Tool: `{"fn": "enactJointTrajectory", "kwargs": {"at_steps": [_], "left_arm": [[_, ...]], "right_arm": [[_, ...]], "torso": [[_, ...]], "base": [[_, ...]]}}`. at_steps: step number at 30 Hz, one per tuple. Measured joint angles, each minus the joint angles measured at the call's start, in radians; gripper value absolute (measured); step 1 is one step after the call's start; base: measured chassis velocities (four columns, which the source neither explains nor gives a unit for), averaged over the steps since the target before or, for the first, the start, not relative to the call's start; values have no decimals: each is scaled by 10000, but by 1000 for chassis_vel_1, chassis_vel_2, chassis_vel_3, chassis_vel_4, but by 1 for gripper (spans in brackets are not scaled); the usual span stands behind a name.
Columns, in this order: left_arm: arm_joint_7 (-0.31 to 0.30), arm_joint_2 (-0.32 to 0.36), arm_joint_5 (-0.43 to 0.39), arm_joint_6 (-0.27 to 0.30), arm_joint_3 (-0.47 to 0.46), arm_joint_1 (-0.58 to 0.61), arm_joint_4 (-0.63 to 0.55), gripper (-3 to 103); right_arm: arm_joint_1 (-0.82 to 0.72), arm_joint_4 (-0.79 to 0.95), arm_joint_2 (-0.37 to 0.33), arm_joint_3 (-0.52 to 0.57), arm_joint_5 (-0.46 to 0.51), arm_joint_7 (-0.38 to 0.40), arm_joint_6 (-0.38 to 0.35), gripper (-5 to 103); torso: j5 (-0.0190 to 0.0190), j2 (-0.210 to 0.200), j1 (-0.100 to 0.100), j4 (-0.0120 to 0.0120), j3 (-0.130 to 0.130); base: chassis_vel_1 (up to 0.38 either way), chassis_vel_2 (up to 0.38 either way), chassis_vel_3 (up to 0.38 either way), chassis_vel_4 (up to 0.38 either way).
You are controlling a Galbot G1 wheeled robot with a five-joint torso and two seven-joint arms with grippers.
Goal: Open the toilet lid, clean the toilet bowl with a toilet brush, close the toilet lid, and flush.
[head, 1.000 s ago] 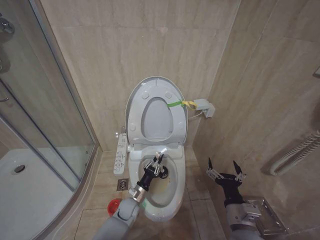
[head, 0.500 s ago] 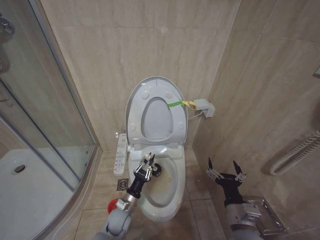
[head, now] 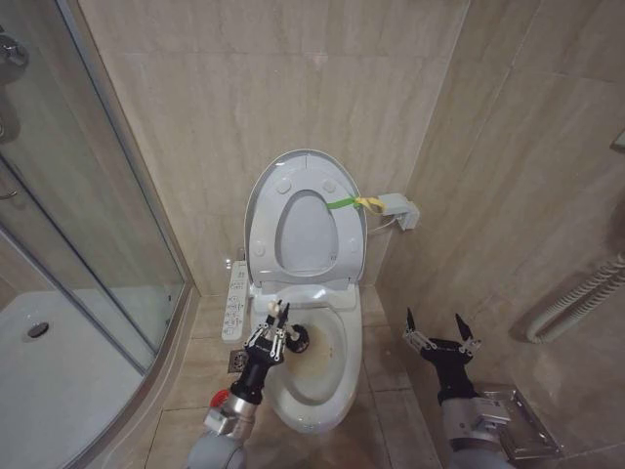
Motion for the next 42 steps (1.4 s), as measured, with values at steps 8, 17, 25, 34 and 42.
{"fn": "enactJointTrajectory", "kwargs": {"at_steps": [8, 17, 25, 34, 42], "left_arm": [[-409, 300, 171, -17, -1203, 1323, -931, 17], [-962, 121, 478, -30, -2200, 3207, -1798, 17], [-1069, -182, 697, -786, -3015, 3939, -1640, 17], [-1261, -418, 540, -1623, -3260, 3767, -192, 17], [-1426, -391, 307, -2039, -3334, 3015, 1789, 17]], "right_arm": [[0, 0, 0, 0, 0, 0, 0, 100], [0, 0, 0, 1, 0, 0, 0, 100], [0, 0, 0, 0, 0, 0, 0, 100], [0, 0, 0, 0, 0, 0, 0, 100], [0, 0, 0, 0, 0, 0, 0, 100]], "torso": [[0, 0, 0, -1, 0], [1, 0, -1, 0, 0], [1, 0, 0, 0, 0], [1, 0, 1, 0, 1], [1, -1, 1, 1, 1]], "base": [[0, 0, 0, 0], [0, 0, 0, 0], [0, 0, 0, 0], [0, 0, 0, 0], [0, 0, 0, 0]]}}
